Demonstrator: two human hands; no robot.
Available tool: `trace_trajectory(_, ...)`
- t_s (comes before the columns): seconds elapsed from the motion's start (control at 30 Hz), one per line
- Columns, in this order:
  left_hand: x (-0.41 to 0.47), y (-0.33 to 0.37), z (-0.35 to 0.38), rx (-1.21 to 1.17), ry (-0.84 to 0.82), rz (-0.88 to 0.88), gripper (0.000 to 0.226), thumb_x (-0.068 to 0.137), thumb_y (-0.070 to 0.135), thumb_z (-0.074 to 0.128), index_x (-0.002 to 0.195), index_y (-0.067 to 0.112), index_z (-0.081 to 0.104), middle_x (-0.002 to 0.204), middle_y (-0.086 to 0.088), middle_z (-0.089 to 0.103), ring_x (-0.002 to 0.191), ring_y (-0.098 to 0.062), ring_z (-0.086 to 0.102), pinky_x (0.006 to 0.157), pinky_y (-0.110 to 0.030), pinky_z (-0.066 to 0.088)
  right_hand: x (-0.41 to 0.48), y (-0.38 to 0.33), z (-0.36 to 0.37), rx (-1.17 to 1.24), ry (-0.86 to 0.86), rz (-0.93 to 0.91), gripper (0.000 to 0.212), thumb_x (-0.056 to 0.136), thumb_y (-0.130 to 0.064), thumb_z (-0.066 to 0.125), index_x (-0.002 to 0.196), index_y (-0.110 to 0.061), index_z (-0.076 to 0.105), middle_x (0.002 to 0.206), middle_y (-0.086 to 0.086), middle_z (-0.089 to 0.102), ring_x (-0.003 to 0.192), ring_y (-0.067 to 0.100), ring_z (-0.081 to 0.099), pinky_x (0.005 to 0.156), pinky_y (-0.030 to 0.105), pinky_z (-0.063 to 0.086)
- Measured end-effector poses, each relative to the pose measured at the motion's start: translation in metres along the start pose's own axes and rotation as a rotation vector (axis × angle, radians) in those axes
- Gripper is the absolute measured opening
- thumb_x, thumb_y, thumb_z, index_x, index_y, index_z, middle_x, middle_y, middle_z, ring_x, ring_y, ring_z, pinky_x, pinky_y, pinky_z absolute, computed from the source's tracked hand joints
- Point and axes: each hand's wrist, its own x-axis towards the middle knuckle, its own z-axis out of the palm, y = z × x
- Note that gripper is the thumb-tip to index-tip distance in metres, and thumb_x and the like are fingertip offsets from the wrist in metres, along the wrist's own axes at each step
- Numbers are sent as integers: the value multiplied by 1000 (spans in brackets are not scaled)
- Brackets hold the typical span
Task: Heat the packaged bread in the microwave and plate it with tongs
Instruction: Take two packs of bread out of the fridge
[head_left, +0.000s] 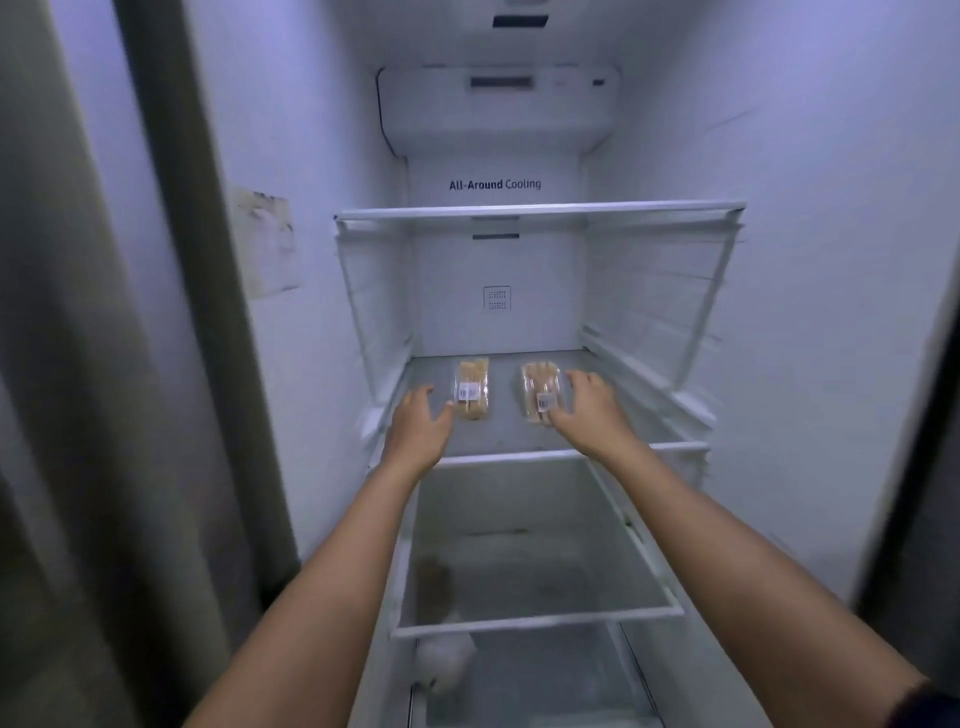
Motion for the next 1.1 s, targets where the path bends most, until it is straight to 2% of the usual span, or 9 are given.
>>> trace_trajectory(0.17, 67, -15, 30, -19, -2, -139, 60, 93, 31, 52, 141, 1, 33, 148, -18, 35, 136, -31, 35, 109, -34, 30, 71, 23, 17, -43, -105, 51, 71, 87, -48, 56, 138, -3, 34, 142, 19, 38, 132, 33, 37, 103, 40, 37)
trace_trajectory(0.3, 103, -28, 48, -89, -35, -247, 71, 88, 37, 59, 143, 2, 31, 150, -17, 33, 137, -32, 35, 110, -36, 31, 108, 32, 36, -30, -241, 175, 99, 70, -70, 60, 137, -2, 33, 137, 15, 47, 126, 33, 44, 100, 39, 44)
trace_trajectory(0.4, 118, -30, 60, -99, -96, -313, 86, 80, 42, 69, 143, 2, 27, 149, -16, 35, 135, -32, 38, 106, -35, 34, 118, 35, 53, 102, -370, 278, 117, 61, -66, 73, 141, 1, 19, 138, 11, 47, 124, 28, 47, 99, 34, 45)
trace_trajectory(0.5, 126, -28, 69, -97, -186, -342, 96, 73, 40, 77, 144, 2, 24, 147, -14, 39, 131, -30, 43, 100, -31, 37, 123, 35, 64, 190, -365, 308, 109, 64, -49, 81, 139, 0, 20, 140, 10, 44, 126, 26, 46, 94, 29, 42)
trace_trajectory(0.63, 139, -28, 79, -91, -210, -309, 79, 55, 45, 84, 120, 12, 54, 121, -4, 64, 103, -22, 63, 89, -29, 49, 130, 26, 64, 95, -378, 308, 110, 60, -45, 85, 141, -7, 21, 142, 13, 36, 127, 29, 44, 97, 32, 43)
trace_trajectory(0.77, 135, -10, 77, -88, -245, -317, 75, 59, 29, 87, 122, 5, 53, 121, -7, 62, 110, -26, 60, 98, -33, 47, 130, 15, 60, 39, -397, 301, 111, 61, -37, 87, 145, -14, 17, 140, 15, 26, 124, 30, 46, 90, 31, 47)
trace_trajectory(0.9, 123, -3, 72, -143, -275, -355, 73, 62, 22, 87, 122, 3, 50, 117, -8, 61, 111, -26, 59, 100, -35, 46, 124, 20, 58, 120, -405, 310, 112, 61, -33, 87, 147, -19, 16, 142, 11, 34, 125, 29, 47, 100, 33, 45)
trace_trajectory(1.0, 116, -5, 74, -227, -264, -371, 72, 67, 13, 83, 126, -3, 46, 119, -11, 60, 111, -26, 57, 98, -33, 43, 114, 29, 56, 214, -391, 259, 105, 60, -30, 87, 143, -19, 23, 134, 6, 50, 116, 26, 54, 90, 38, 54)
trace_trajectory(1.1, 109, 2, 74, -271, -308, -335, 57, 72, 6, 77, 122, 2, 51, 120, -14, 62, 96, -19, 56, 86, -26, 43, 102, 34, 49, 396, -417, 277, 91, 64, -18, 85, 136, -20, 30, 121, 7, 55, 107, 28, 59, 69, 34, 59)
